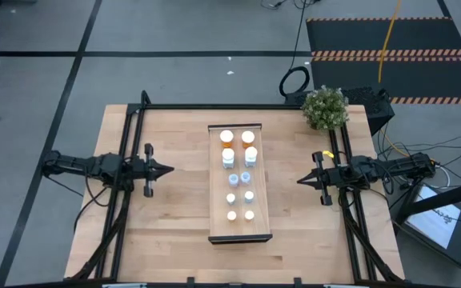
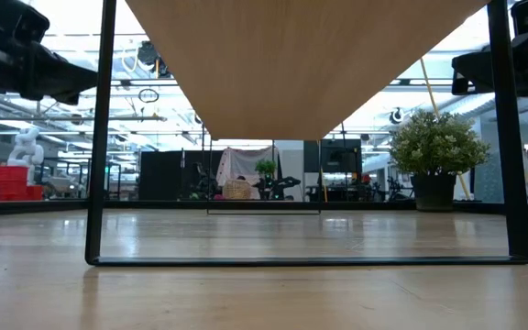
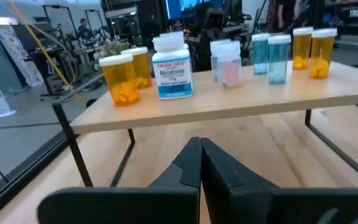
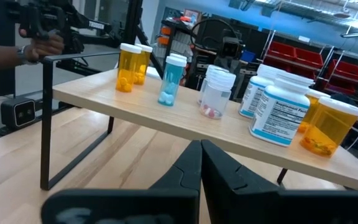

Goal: Pick and place medicine bottles onto shelf by color
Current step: Return to Home Position

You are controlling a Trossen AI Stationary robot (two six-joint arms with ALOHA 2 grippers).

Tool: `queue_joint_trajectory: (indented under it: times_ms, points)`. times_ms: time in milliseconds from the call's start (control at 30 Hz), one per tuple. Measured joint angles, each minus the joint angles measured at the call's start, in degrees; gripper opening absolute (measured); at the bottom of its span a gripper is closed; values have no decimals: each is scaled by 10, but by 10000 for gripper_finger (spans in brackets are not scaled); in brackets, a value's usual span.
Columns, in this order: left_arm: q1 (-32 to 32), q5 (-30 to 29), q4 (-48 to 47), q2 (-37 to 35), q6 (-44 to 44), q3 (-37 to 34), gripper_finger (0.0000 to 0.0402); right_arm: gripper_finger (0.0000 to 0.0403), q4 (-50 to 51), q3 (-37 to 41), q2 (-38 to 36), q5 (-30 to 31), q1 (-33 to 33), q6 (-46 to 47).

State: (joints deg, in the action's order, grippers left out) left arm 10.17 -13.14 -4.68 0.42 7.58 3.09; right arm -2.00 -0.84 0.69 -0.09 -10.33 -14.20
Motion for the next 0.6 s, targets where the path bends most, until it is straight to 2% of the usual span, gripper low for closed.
queue_joint_trajectory:
  times_ms: [600]
  points:
    - [0,0,3,7,-4,0,19,0,0,0,0,0,0,0]
